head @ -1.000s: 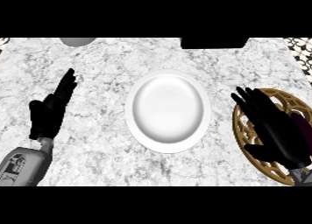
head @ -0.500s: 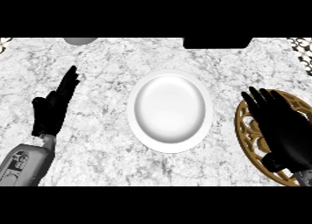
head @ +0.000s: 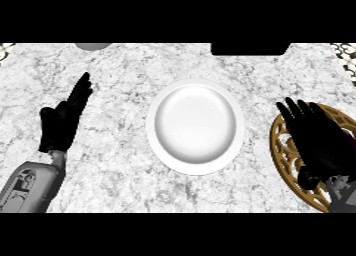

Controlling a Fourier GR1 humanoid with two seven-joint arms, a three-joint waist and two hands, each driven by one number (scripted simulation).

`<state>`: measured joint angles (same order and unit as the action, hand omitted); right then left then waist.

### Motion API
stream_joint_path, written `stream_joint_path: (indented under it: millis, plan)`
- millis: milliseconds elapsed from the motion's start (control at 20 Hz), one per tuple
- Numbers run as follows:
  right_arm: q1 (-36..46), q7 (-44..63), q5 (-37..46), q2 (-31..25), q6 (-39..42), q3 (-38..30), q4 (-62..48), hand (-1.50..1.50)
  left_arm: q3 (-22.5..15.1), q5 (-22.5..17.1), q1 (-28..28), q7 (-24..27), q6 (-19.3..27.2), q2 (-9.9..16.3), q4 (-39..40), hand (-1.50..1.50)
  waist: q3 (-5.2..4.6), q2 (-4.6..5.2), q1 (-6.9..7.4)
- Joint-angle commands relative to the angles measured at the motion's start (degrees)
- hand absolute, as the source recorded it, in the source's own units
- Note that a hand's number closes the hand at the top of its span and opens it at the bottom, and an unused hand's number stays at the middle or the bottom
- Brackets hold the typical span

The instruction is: Pick the sweet potato from the placemat and place it in the plate

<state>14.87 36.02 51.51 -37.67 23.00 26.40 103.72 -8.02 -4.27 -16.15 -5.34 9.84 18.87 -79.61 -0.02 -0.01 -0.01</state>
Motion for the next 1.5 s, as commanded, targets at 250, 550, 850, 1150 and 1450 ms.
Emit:
stream_joint_path:
  millis: [250, 550, 850, 1150, 1450]
  plan:
    - [2.49, -4.45, 7.66, 4.92, 0.35, -0.96, -14.42, -1.50, 2.46, 1.31, 1.90, 5.34, -3.48, -1.41, 3.53, 0.00, 0.01, 0.13, 0.32]
    - [-0.49, -11.46, 10.67, 4.25, -0.76, -5.94, -16.83, -1.50, 4.50, 3.61, -1.13, 1.06, -3.51, -2.87, 2.51, 0.00, 0.02, 0.03, -0.04]
    - [-0.12, -14.33, 13.79, 5.86, -2.82, -9.22, -23.72, -1.50, 3.82, 4.84, 3.65, -2.84, -3.21, -4.24, -6.08, 0.00, 0.03, -0.02, 0.17]
    - [-0.11, -18.80, 17.65, 7.56, -4.20, -10.99, -24.76, 1.50, 5.46, 7.62, -0.04, -0.97, -4.15, -5.82, -0.45, 0.00, 0.02, 0.01, -0.06]
    - [4.69, -21.91, 22.54, 10.10, -11.19, -11.64, -33.03, 1.50, 5.80, 7.86, 0.07, 2.00, -5.48, -6.99, 0.95, 0.00, 0.03, 0.11, 0.32]
